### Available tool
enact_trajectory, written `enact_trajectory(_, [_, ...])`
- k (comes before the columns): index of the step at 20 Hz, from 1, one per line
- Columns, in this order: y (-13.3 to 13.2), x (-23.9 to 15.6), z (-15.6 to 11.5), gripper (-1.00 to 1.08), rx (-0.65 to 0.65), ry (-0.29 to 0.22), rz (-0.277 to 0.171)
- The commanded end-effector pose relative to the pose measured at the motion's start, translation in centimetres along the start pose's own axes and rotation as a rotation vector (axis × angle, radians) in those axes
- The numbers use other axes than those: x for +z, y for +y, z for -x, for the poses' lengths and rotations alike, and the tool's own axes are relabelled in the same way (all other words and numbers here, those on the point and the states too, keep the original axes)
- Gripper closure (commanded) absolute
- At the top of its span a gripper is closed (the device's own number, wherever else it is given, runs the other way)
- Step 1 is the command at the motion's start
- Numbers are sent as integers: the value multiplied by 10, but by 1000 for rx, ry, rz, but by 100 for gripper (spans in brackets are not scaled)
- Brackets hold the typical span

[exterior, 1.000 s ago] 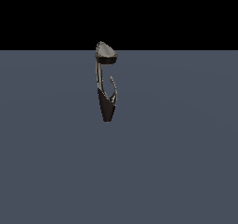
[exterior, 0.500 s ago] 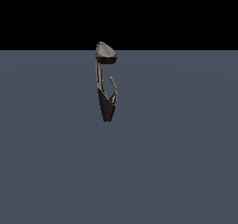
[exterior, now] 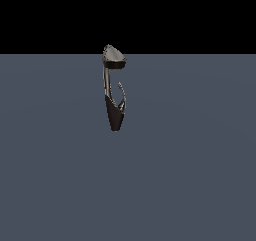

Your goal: Turn on the faucet by rotating a designated handle.

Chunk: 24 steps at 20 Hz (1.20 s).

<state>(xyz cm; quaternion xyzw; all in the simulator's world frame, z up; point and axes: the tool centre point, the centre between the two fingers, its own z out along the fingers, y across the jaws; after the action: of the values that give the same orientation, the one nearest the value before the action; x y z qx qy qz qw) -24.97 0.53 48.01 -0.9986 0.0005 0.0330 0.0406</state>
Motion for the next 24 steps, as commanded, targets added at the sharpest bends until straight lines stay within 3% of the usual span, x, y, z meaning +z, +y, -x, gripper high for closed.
enact_trajectory(1, [-1,1,-6,108,16,-6,-10])
enact_trajectory(10, [-10,7,-46,108,127,-45,-75])
enact_trajectory(24, [-22,46,-147,108,417,-159,-222])
